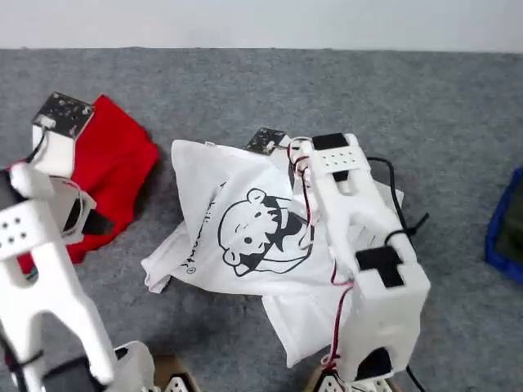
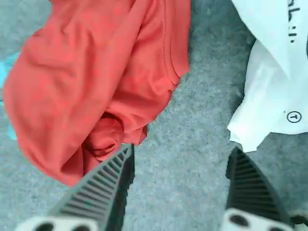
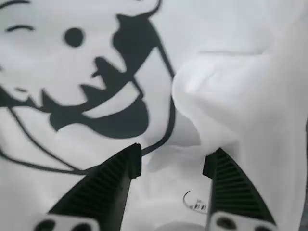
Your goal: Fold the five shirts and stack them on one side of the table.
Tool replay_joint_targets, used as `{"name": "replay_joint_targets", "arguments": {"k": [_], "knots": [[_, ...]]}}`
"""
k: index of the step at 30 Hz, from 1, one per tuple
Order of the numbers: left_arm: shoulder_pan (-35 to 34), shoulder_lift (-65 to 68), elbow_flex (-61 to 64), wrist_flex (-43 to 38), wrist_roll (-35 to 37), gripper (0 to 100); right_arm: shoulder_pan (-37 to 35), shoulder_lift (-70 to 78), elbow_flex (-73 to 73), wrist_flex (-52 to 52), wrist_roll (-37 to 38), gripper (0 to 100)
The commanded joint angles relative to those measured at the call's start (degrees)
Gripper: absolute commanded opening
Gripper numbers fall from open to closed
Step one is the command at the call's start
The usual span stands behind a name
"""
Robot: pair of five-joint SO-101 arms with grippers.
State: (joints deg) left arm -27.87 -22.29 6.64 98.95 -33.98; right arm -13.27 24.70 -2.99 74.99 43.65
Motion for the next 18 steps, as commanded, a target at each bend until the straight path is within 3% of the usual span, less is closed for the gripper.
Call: {"name": "replay_joint_targets", "arguments": {"k": [1, 5, 18], "knots": [[-0.18, -7.03, 2.07, 1.67, 0.44, 30, 2.86, 3.38, -5.98, -0.22, -0.62, 18.0], [-0.09, -10.9, 5.49, 1.67, 0.35, 30, 6.37, 5.76, -8.97, -0.84, -0.62, 0.7], [-0.18, -12.13, 11.56, 1.67, 0.35, 30, 17.19, 4.09, -21.71, -0.31, -0.7, 2.1]]}}
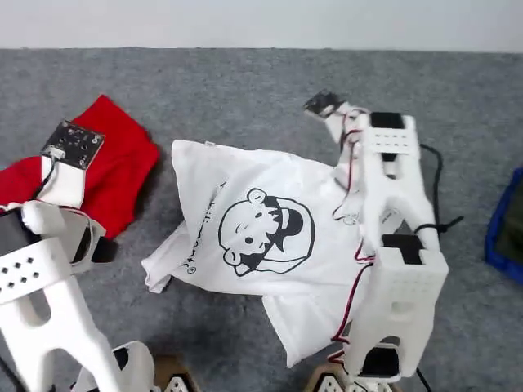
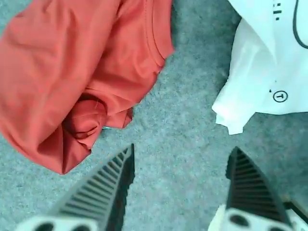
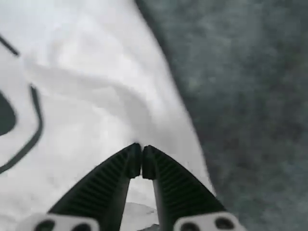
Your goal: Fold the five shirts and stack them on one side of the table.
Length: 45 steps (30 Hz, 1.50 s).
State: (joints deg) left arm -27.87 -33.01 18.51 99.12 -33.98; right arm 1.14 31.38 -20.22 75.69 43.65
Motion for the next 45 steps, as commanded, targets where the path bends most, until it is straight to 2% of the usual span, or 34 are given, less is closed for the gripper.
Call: {"name": "replay_joint_targets", "arguments": {"k": [1, 4, 7, 10, 13, 15, 19, 24, 31, 36, 41, 45], "knots": [[-0.26, -1.41, -0.4, 1.49, 0.35, 30, 3.74, -2.33, -5.1, -2.33, -0.88, 2.3], [-0.35, -1.41, -0.31, 1.49, 0.35, 30, 7.08, -1.45, -7.21, -5.85, -1.14, 2.4], [-0.35, -1.41, -0.31, 1.49, 0.53, 30, 11.47, -1.36, -10.02, -9.45, -5.19, 3.5], [-0.35, -1.41, -0.22, 1.49, 0.53, 30, 15.25, -1.19, -13.27, -13.58, -8.79, 9.8], [-0.35, -1.41, -0.22, 1.49, 0.53, 30, 17.45, 0.48, -14.07, -19.65, -9.14, 15.2], [-0.35, -1.41, -0.22, 1.49, 0.53, 30, 17.89, 2.95, -14.42, -19.91, -8.53, 19.1], [-0.35, -1.41, -0.22, 1.49, 0.53, 30, 18.59, 6.37, -16.26, -13.85, -4.92, 21.7], [-0.35, -1.41, -0.13, 1.49, 0.53, 30, 17.89, 5.67, -22.59, 2.15, -4.66, 21.8], [-0.09, -1.41, 3.74, 1.49, 0.62, 30, 9.36, 3.47, -30.33, 28.0, -3.6, 21.8], [-0.35, -1.41, 5.93, 1.49, 0.62, 30, 8.04, -3.21, -19.6, 27.56, -9.76, 21.8], [-0.09, -1.41, 5.76, 1.41, 0.62, 30, 7.34, -9.98, 1.93, 27.21, -9.58, 21.8], [-0.09, -1.41, 6.02, 1.41, 0.62, 30, 8.13, -10.68, 11.25, 26.77, -9.49, 21.8]]}}
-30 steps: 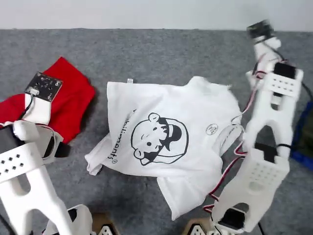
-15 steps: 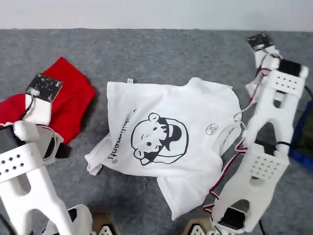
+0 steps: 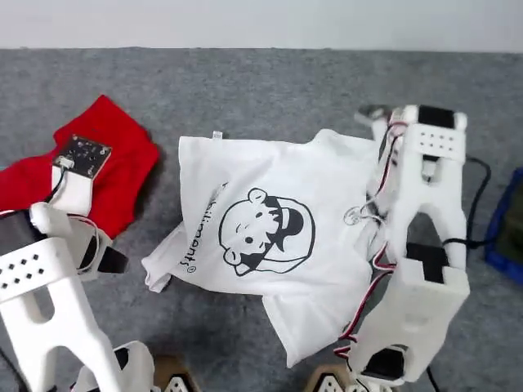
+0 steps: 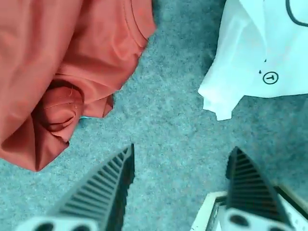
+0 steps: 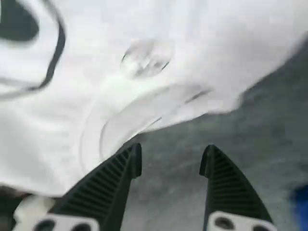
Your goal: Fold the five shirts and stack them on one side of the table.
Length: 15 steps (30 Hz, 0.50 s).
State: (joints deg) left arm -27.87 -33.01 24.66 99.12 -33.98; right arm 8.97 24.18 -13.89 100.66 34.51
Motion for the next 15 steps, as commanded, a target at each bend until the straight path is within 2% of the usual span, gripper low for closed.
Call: {"name": "replay_joint_targets", "arguments": {"k": [1, 6, 10, 12, 15], "knots": [[-0.09, -1.41, -0.13, 1.41, 0.62, 30, 0.57, -3.56, 6.42, 1.8, -0.35, 21.8], [0.0, -1.41, -0.13, 1.41, 0.62, 30, -0.48, -3.56, 11.69, 1.27, -0.62, 21.7], [0.0, -1.23, -0.04, 1.32, 0.53, 30, -4.53, -3.47, 14.59, -4.44, -0.88, 20.8], [0.0, -1.23, -0.04, 1.32, 0.53, 30, -6.46, -3.3, 16.26, -9.45, -0.79, 16.6], [0.0, -1.32, -0.04, 1.32, 0.53, 30, -7.87, -1.54, 16.62, -13.23, -0.79, 3.8]]}}
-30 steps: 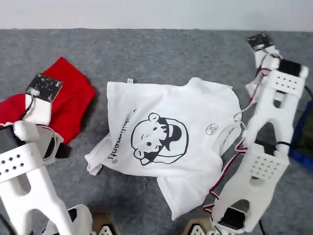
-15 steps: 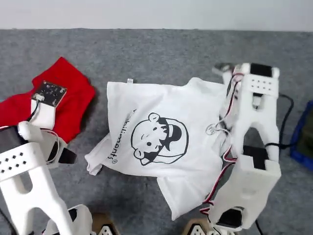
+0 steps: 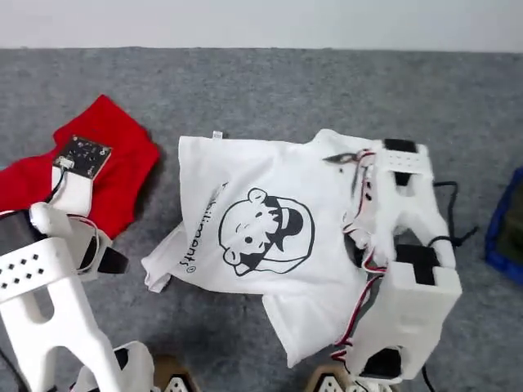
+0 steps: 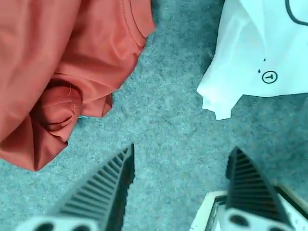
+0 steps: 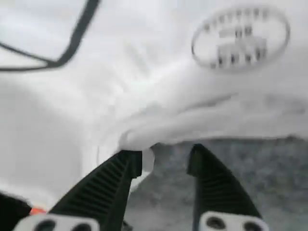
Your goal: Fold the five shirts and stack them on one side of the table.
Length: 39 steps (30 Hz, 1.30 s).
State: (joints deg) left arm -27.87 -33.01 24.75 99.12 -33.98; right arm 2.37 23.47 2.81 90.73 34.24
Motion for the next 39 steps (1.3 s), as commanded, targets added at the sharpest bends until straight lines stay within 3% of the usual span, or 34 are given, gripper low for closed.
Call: {"name": "replay_joint_targets", "arguments": {"k": [1, 6, 13, 16, 25, 32, 39], "knots": [[0.0, -1.32, -0.13, 1.41, 0.53, 30, -1.27, -0.13, -0.09, -3.82, -0.53, 0.0], [-0.09, -1.41, -0.4, 1.41, 0.53, 30, 2.95, 1.71, -0.62, -4.35, -0.18, 0.9], [-0.26, -1.41, -0.22, 1.41, 0.53, 30, 19.47, 2.07, -12.22, -4.62, 0.53, 0.9], [-0.26, -1.41, -0.22, 1.41, 0.53, 30, 24.4, 2.24, -16.97, -4.7, 5.36, 0.9], [-0.18, -1.41, -0.22, 1.41, 0.53, 30, 30.29, 9.71, -32.88, -5.93, 6.59, 1.8], [0.0, -1.41, -0.22, 1.41, 0.53, 30, 28.44, 14.37, -39.3, 6.37, 4.57, 37.5], [0.0, -1.41, -0.22, 1.41, 0.53, 30, 25.01, 10.42, -41.58, 12.53, 6.42, 40.9]]}}
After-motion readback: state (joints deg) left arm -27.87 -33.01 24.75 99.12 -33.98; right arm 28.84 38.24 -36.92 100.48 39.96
